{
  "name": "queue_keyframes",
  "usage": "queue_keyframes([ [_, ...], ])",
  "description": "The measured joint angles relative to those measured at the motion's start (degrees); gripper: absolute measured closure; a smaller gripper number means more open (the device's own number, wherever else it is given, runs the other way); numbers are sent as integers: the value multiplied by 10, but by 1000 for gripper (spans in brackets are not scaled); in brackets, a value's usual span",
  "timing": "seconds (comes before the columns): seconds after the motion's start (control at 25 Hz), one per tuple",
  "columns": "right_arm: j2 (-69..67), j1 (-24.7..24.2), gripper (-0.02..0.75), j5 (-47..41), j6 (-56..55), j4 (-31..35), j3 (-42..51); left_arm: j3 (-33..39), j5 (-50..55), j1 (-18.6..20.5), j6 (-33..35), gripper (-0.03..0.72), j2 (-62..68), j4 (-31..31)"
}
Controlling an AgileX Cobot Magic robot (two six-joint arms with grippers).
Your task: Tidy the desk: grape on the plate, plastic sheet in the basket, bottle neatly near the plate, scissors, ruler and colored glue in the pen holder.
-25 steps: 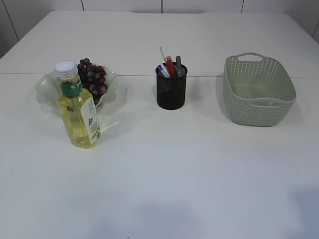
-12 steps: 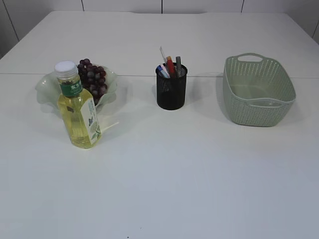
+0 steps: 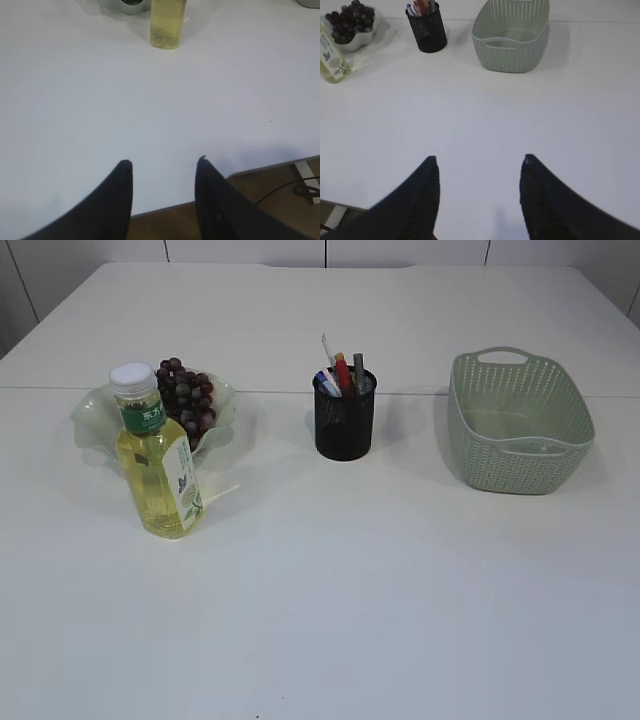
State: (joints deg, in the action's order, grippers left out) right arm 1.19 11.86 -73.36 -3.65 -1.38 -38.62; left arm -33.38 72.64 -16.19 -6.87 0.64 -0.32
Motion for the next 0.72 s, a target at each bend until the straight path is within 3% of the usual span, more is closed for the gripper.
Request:
queue_keyframes([
  [0.56, 0, 0, 324, 41, 37, -18, 84, 32, -90, 0, 0, 376, 0, -6],
  [0.72, 0, 0, 324, 66, 41, -18, 99, 32, -91, 0, 0, 306, 0, -6],
])
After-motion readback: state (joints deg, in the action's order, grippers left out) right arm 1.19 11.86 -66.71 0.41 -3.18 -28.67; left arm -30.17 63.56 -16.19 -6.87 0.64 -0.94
